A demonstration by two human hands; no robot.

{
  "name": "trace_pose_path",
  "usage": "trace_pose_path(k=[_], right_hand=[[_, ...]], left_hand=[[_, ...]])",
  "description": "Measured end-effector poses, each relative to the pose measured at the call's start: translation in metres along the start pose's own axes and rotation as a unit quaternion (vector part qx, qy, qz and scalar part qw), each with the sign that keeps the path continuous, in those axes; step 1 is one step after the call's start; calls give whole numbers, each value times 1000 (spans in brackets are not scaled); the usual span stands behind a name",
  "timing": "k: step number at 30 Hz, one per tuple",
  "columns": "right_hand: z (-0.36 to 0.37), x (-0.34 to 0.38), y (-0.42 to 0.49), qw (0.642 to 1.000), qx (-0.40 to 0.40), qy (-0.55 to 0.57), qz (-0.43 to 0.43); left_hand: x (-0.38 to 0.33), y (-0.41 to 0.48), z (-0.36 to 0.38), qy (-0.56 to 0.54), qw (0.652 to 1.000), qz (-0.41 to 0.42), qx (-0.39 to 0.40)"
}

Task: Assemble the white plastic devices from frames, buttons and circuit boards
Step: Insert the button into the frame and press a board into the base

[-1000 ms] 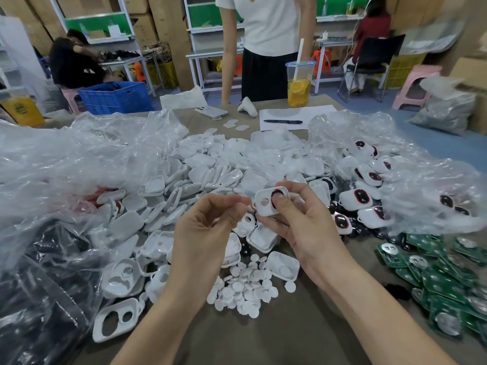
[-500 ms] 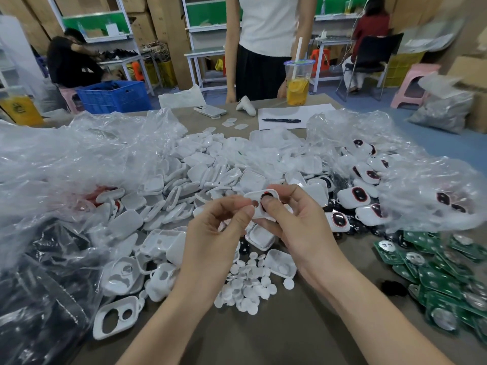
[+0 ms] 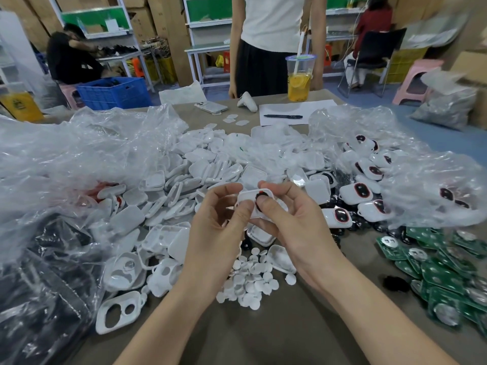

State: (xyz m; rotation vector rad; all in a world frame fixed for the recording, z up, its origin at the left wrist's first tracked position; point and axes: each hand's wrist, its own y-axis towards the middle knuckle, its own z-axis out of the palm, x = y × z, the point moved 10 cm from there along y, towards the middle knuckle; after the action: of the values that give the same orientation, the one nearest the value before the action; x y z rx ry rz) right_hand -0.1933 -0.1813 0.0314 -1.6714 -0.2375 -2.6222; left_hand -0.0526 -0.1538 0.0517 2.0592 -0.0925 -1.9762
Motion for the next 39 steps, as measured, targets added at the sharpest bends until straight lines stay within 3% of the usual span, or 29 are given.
trace_pose_path(k=[3, 6, 7, 11, 18, 26, 31, 34, 39], right_hand=[[2, 2, -1, 1000, 4, -11, -13], [6, 1, -3, 1000, 7, 10, -25], [6, 2, -3, 999, 8, 12, -28], [5, 2, -3, 1000, 3, 10, -29], [5, 9, -4, 999, 13, -41, -33], [3, 7, -10, 995, 8, -97, -1], [-12, 21, -30, 956, -28, -292, -34], [-21, 17, -54, 942, -12, -336, 0], [-39, 9, -88, 880, 7, -472, 51]], left_hand=[[0, -1, 2, 5, 1000, 0, 9], [16, -4, 17, -207, 973, -102, 24], [16, -4, 18, -218, 971, -97, 19], [-5, -5, 9, -16, 999, 26, -14], [-3, 4, 4, 6, 996, -30, 88], [-6, -3, -5, 116, 992, -3, 53], [0, -23, -4, 148, 987, -37, 58], [0, -39, 1, 169, 979, -53, 105], [11, -73, 13, 279, 939, -71, 186]])
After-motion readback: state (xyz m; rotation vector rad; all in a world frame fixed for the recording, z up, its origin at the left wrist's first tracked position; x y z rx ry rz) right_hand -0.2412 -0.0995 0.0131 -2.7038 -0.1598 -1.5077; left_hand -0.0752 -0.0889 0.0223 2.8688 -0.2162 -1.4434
